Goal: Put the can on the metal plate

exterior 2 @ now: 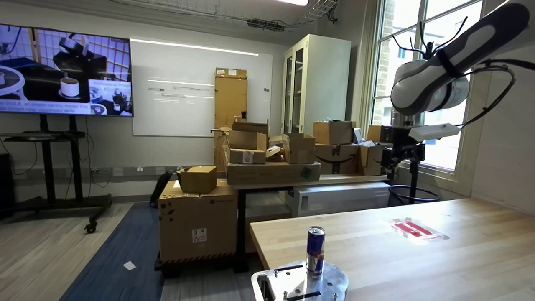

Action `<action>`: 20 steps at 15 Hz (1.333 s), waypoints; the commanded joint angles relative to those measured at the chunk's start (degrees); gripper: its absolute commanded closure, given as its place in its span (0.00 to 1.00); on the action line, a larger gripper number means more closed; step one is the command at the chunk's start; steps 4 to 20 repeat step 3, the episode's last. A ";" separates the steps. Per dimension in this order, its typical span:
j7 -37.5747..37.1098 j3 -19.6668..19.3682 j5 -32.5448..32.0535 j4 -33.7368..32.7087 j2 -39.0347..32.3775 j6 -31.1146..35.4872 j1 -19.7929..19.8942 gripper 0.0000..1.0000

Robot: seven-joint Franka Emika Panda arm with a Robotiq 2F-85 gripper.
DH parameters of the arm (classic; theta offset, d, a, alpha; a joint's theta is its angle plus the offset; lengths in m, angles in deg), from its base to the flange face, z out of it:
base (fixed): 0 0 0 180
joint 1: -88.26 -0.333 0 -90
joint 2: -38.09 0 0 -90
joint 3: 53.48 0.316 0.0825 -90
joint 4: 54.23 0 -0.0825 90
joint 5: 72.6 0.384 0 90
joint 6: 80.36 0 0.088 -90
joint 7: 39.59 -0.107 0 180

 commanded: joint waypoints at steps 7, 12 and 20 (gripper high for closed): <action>-0.05 0.87 -0.05 -0.16 -0.58 -0.11 0.07 0.00; -0.05 0.87 -0.05 -0.16 -0.58 -0.11 0.07 0.00; -0.05 0.87 -0.05 -0.16 -0.58 -0.11 0.07 0.00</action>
